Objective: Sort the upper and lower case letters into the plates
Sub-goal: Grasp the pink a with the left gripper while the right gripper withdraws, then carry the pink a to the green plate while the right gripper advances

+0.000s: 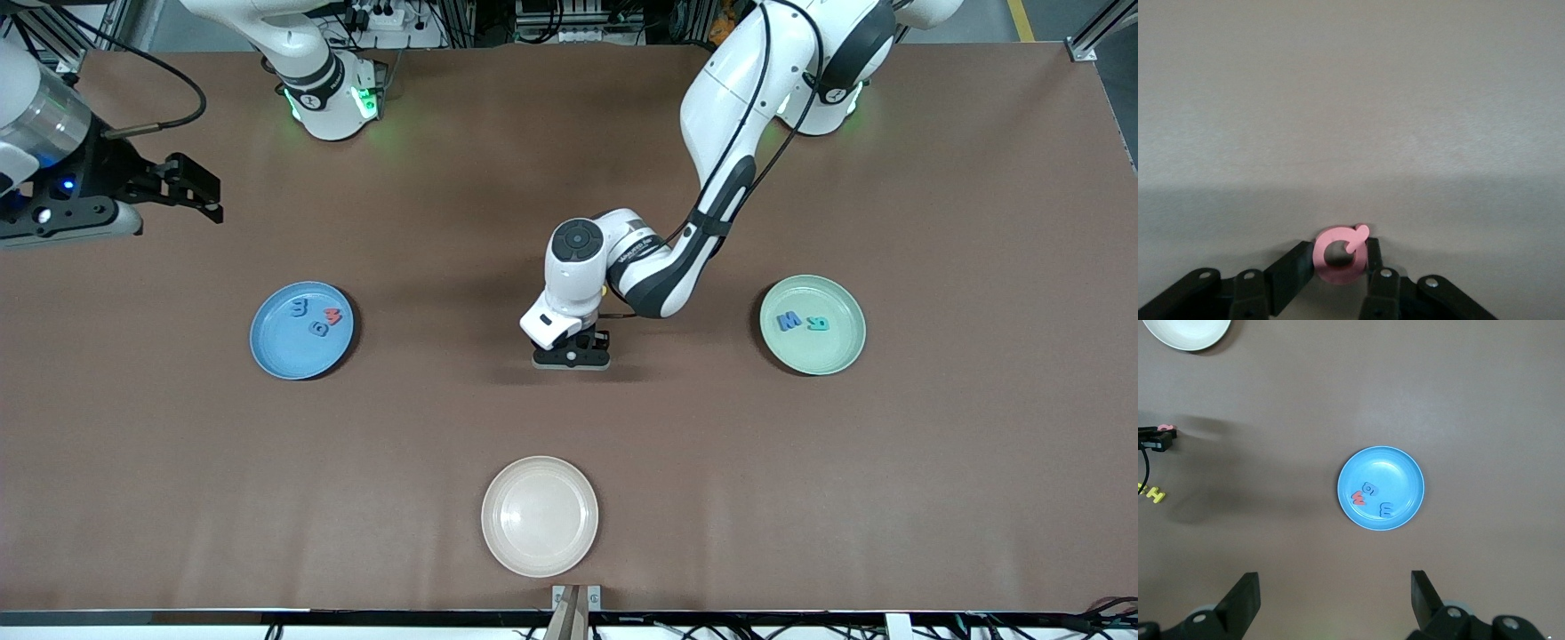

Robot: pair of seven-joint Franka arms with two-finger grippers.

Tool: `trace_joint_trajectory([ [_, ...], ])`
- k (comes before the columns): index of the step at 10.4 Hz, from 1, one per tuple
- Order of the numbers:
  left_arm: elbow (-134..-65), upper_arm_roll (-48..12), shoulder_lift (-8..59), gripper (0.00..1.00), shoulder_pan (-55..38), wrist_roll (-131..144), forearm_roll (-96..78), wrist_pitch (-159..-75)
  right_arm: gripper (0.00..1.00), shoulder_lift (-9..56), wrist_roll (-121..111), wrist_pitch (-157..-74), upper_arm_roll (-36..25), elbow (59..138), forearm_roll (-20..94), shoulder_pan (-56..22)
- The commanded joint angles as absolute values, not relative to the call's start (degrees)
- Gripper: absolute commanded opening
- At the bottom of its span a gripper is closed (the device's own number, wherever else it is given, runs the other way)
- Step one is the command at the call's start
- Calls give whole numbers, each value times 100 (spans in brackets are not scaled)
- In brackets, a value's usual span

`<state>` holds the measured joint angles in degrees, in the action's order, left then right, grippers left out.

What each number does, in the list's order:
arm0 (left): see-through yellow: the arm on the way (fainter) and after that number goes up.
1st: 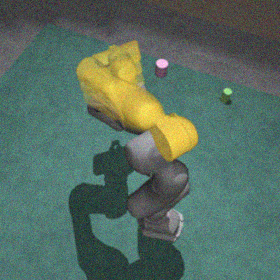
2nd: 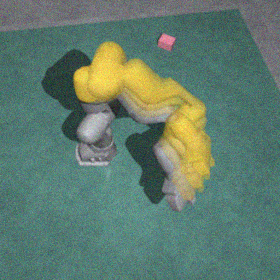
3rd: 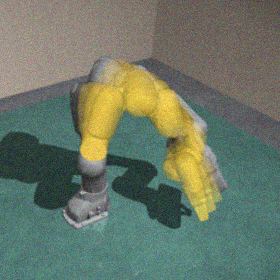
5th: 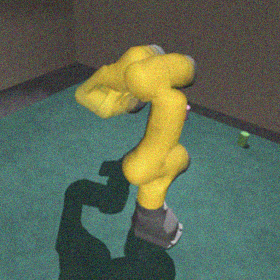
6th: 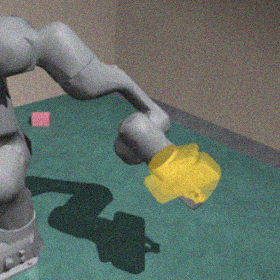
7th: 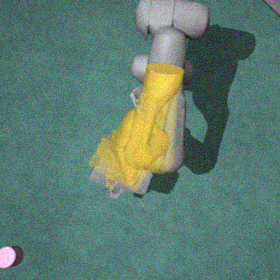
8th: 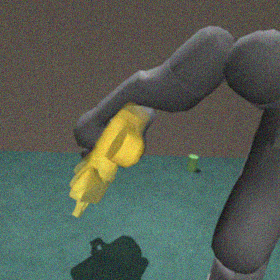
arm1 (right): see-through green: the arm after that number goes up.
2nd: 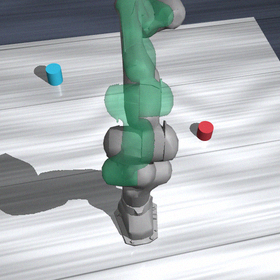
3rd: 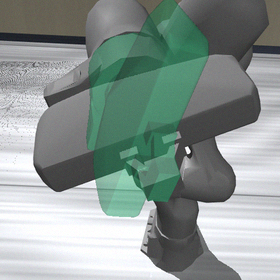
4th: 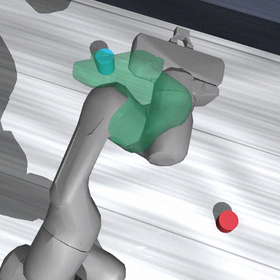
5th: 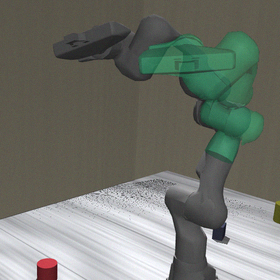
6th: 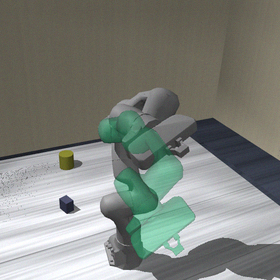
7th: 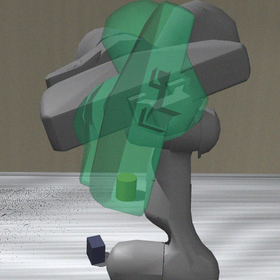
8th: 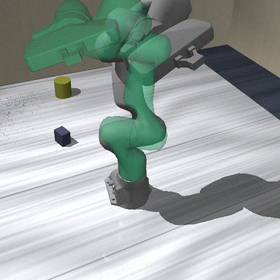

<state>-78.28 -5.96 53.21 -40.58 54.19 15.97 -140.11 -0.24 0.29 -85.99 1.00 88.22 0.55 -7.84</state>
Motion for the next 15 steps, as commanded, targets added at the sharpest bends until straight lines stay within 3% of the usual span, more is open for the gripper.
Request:
trace_joint_trajectory([
  [1,-7910,-641,5063,25,-3930,5038,1485,-13546,100,-18,393,-8858,123,8886,123,-957],
  [5,-7980,-1326,4598,25,-3087,4081,1406,-12404,100,254,1807,-9289,536,8886,114,-1203],
  [8,-8208,-1353,4325,25,-2902,3569,1424,-11971,100,535,2521,-9535,633,8886,53,-1589],
  [15,-10175,-1371,2955,26,-1874,1830,1424,-12023,100,1703,2875,-10491,642,8859,35,-2959],
])
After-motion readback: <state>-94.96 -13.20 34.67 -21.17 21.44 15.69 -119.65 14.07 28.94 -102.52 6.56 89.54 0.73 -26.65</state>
